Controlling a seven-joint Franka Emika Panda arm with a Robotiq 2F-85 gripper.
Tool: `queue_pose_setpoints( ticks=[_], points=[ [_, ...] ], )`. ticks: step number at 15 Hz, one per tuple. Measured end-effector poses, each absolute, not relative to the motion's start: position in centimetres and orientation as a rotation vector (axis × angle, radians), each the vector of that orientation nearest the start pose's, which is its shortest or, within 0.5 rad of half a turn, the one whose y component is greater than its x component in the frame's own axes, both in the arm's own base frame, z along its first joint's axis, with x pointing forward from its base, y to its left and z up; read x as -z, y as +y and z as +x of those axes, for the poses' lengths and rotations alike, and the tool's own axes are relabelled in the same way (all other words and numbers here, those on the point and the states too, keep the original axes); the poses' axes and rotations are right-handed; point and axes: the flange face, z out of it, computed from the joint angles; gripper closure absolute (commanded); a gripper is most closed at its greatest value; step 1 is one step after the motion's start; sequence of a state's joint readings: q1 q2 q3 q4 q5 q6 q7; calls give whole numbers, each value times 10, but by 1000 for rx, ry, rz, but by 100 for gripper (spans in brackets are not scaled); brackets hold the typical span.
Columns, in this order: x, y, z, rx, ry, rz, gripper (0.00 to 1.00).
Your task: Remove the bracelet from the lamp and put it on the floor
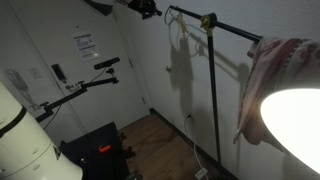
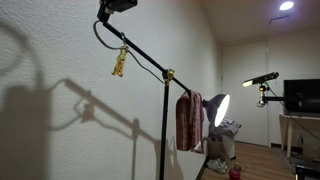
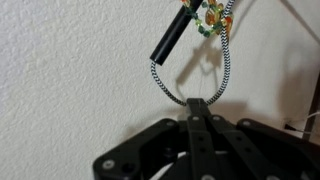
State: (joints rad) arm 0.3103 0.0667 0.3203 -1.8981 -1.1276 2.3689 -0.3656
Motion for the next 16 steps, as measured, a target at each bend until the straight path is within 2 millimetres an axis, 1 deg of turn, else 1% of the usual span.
queue_pose_setpoints(
  ticks=[4, 6, 8, 11, 16],
  points=[
    [-514, 351, 505, -578, 1664, 1485, 100],
    [-514, 357, 504, -576, 1669, 1464, 100],
    [-517, 371, 501, -555, 1673, 1414, 100],
    [-523, 402, 501, -477, 1708, 1326, 100],
    [-527, 446, 512, -364, 1766, 1180, 100]
  ],
)
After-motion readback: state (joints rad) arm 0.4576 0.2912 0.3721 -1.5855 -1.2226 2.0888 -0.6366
